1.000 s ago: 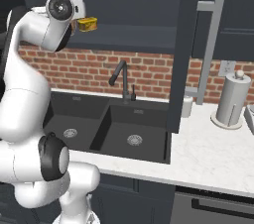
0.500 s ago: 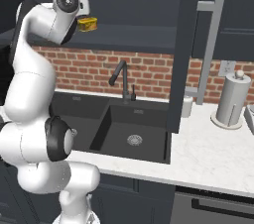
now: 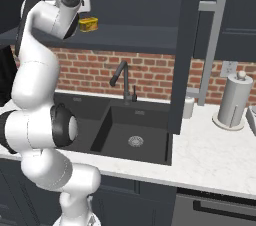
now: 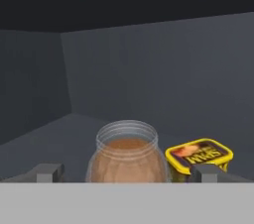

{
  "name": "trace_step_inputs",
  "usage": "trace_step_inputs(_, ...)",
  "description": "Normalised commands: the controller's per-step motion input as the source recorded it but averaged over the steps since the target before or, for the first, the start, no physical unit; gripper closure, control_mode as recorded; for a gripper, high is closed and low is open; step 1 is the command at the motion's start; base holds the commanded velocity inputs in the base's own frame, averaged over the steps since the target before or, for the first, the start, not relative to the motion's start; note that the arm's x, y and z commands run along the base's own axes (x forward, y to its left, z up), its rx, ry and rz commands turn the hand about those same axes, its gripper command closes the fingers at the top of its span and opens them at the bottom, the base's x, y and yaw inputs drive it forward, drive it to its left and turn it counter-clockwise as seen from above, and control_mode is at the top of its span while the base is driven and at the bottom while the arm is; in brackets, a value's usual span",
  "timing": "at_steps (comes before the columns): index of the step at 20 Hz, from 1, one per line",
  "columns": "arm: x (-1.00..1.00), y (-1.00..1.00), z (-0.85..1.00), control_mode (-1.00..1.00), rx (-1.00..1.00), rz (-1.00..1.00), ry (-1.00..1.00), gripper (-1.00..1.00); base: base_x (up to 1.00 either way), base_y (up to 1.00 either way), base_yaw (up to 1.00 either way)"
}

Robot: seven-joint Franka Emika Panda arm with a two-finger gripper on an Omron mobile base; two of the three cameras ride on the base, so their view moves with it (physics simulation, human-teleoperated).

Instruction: Pick the honey bottle and place it on the digital scale for weighing, and close the cabinet.

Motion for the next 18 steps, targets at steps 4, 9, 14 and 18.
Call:
trace_step_inputs(4,0.29,0.2,0.0,-1.0,0.0,-0.01,0.05,-1.0,0.0,0.0,0.0)
trace_step_inputs(9,0.3,0.05,0.0,-1.0,0.0,0.0,0.06,-1.0,0.0,0.0,0.0)
trace_step_inputs(14,0.27,0.03,-0.02,-1.0,0.0,0.0,0.05,-1.0,0.0,0.0,0.0)
trace_step_inputs(18,0.17,0.21,-0.2,-1.0,0.0,0.0,0.0,-1.0,0.0,0.0,0.0)
